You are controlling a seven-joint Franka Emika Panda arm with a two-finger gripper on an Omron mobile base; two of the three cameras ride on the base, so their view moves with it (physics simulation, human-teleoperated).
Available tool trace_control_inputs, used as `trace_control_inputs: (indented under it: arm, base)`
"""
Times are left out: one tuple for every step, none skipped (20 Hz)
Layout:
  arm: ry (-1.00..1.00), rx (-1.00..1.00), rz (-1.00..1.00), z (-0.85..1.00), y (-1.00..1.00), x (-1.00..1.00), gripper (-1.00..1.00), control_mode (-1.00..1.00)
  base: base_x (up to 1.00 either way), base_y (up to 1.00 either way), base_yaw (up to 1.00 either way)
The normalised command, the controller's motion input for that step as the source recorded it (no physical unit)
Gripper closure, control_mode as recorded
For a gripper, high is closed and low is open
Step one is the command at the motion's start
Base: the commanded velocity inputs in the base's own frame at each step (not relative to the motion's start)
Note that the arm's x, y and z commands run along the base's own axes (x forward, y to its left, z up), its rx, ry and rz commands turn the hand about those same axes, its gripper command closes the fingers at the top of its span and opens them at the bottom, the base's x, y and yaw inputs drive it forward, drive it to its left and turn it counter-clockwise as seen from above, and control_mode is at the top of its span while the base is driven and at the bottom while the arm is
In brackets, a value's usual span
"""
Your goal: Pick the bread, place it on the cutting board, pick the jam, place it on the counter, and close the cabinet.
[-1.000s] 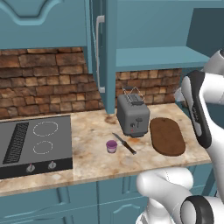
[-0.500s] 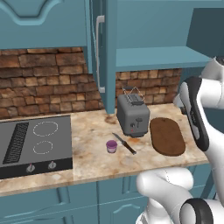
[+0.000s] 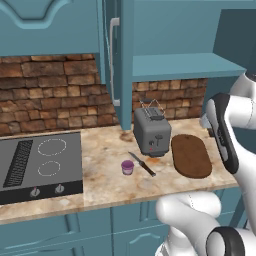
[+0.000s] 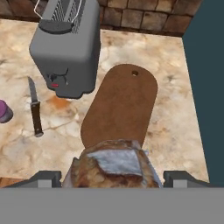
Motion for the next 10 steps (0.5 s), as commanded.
trace_control_inputs:
  arm:
    - [0.00, 0.00, 0.00, -0.35, -0.08, 0.00, 1.00, -1.00]
    - [0.00, 0.00, 0.00, -0.39, -0.06, 0.00, 1.00, -1.00]
    - [0.00, 0.00, 0.00, -0.39, -0.04, 0.00, 1.00, -1.00]
    - [0.00, 0.00, 0.00, -0.40, 0.00, 0.00, 1.00, -1.00]
    - [0.00, 0.00, 0.00, -0.37, 0.00, 0.00, 1.00, -1.00]
    - [0.00, 0.00, 0.00, -0.37, 0.00, 0.01, 1.00, -1.00]
    - [0.00, 0.00, 0.00, -0.36, 0.00, 0.01, 1.00, -1.00]
    - [0.00, 0.00, 0.00, -0.35, 0.00, 0.03, 1.00, -1.00]
    - [0.00, 0.00, -0.01, -0.36, 0.00, 0.06, 1.00, -1.00]
    - [0.00, 0.00, -0.01, -0.36, 0.00, 0.07, 1.00, -1.00]
  base:
    - [0.00, 0.00, 0.00]
    - [0.00, 0.00, 0.00]
    - [0.00, 0.00, 0.00]
    - [0.00, 0.00, 0.00]
    - [0.00, 0.00, 0.00]
    - [0.00, 0.00, 0.00]
    - [0.00, 0.00, 0.00]
    - [0.00, 0.00, 0.00]
    - [0.00, 0.00, 0.00]
    - [0.00, 0.00, 0.00]
